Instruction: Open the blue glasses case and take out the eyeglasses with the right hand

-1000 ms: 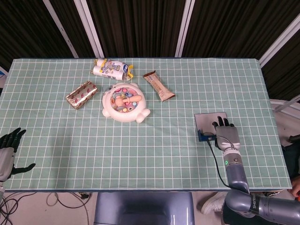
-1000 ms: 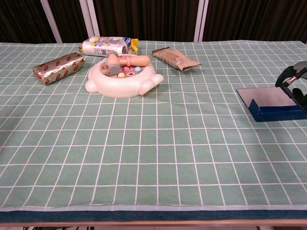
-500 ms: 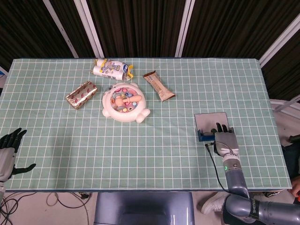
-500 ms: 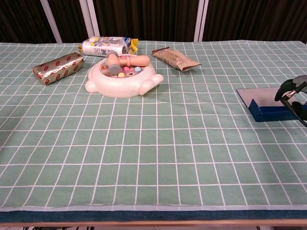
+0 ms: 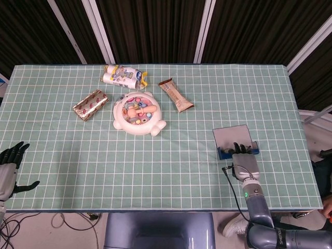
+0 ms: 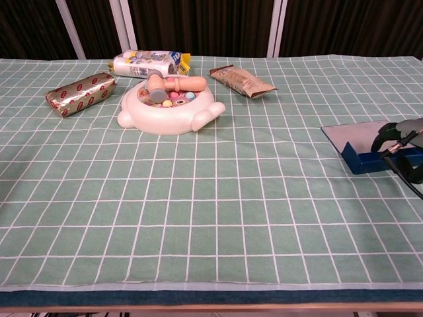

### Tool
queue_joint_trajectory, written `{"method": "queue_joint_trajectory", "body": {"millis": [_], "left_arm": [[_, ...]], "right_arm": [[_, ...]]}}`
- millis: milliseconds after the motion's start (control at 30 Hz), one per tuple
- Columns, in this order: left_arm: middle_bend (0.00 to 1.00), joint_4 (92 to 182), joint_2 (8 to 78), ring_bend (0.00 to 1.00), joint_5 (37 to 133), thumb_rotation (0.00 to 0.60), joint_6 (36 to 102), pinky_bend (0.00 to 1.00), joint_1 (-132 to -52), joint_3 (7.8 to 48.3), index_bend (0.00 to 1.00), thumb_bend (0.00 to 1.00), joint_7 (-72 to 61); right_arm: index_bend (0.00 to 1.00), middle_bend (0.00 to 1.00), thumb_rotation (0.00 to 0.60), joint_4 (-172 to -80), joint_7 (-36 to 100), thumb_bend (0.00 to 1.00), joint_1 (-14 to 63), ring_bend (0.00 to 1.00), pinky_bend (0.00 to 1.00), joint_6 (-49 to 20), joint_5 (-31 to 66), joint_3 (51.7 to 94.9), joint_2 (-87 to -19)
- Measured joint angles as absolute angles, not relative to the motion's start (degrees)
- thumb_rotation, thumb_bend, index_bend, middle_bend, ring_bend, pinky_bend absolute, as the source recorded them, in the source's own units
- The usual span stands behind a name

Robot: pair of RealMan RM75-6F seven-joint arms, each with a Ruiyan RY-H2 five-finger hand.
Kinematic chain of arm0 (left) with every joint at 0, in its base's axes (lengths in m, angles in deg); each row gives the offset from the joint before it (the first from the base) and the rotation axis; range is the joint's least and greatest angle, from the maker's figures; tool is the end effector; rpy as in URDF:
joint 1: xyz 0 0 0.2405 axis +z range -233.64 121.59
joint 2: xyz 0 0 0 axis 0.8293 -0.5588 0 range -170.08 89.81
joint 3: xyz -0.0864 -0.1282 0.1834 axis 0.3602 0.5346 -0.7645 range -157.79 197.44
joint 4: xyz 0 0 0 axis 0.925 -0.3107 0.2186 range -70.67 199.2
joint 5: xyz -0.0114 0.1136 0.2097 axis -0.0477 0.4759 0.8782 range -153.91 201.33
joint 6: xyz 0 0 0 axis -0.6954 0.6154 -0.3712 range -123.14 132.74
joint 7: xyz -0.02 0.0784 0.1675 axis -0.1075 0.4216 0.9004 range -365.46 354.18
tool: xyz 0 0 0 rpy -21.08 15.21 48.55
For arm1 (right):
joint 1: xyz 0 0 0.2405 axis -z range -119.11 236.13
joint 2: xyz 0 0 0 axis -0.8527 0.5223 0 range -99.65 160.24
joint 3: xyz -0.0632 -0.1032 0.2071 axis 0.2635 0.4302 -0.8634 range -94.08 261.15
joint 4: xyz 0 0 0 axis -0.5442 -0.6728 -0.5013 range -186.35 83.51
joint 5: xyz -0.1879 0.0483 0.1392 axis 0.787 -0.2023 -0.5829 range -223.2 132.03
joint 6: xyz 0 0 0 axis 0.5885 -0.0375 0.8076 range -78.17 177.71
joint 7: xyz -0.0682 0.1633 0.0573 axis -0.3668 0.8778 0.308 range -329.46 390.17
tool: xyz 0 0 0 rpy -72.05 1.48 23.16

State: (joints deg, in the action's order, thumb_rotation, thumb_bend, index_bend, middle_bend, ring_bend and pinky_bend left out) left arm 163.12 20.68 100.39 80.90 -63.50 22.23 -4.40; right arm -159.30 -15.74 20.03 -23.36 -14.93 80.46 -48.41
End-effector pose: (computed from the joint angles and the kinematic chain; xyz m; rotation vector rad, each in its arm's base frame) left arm -0.3159 0.2306 0.1128 -1.3592 -1.0986 -0.7903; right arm -0.2088 -0.3041 -0.0157 1.6166 -1.0965 0.3736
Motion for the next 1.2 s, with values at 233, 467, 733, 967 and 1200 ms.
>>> {"method": "queue_joint_trajectory", "body": {"millis": [233,467,733,967,1200], "left_arm": [[0.0,163.11,20.66,0.0,100.47,0.6,80.99,0.0,-63.45,22.23,0.0,0.06,-4.56],[0.0,163.18,20.63,0.0,100.51,0.6,81.02,0.0,-63.43,22.22,0.0,0.06,-4.67],[0.0,163.19,20.62,0.0,100.69,0.6,81.18,0.0,-63.37,22.2,0.0,0.06,-4.73],[0.0,163.23,20.63,0.0,100.76,0.6,81.3,0.0,-63.34,22.23,0.0,0.06,-4.8],[0.0,163.23,20.63,0.0,100.82,0.6,81.32,0.0,-63.31,22.21,0.0,0.06,-4.85]], "right_arm": [[0.26,0.0,0.6,-160.94,-16.04,0.82,20.91,0.0,0.2,-24.19,-13.79,81.92,-48.34],[0.27,0.0,0.6,-164.65,-16.32,0.82,22.78,0.0,0.2,-26.56,-9.75,84.47,-46.93],[0.28,0.0,0.6,-166.21,-17.14,0.82,24.95,0.0,0.2,-28.96,-8.25,86.22,-44.23],[0.3,0.0,0.6,-165.55,-17.37,0.82,26.05,0.0,0.2,-29.82,-9.3,86.01,-42.65],[0.23,0.0,0.6,-165.41,-18.06,0.82,26.51,0.0,0.2,-31.17,-11.68,84.29,-42.06]]}}
